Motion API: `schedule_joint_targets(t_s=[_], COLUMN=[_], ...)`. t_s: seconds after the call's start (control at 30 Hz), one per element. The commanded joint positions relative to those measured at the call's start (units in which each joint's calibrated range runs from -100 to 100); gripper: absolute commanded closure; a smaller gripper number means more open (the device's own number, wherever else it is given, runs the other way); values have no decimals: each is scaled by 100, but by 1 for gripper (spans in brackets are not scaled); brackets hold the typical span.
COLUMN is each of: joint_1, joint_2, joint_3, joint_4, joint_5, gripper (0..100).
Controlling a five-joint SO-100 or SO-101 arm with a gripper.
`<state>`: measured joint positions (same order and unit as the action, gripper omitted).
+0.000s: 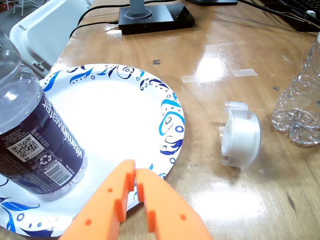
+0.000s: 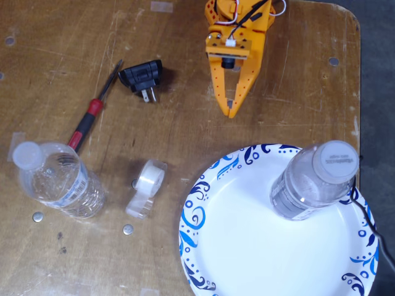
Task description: Move the bottles to the plate
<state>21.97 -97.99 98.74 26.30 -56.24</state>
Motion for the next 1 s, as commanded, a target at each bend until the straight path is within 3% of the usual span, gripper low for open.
schedule_joint_targets(t_s=[0.0,0.3,0.63,0.97], joint_1=[213,224,245,558], joint_2=[-75,-75,-75,-75], joint_3=[27,27,-9,18], joint_4=[-280,-280,-297,-1994], joint_5=[919,496,454,449], gripper=[99,99,99,99])
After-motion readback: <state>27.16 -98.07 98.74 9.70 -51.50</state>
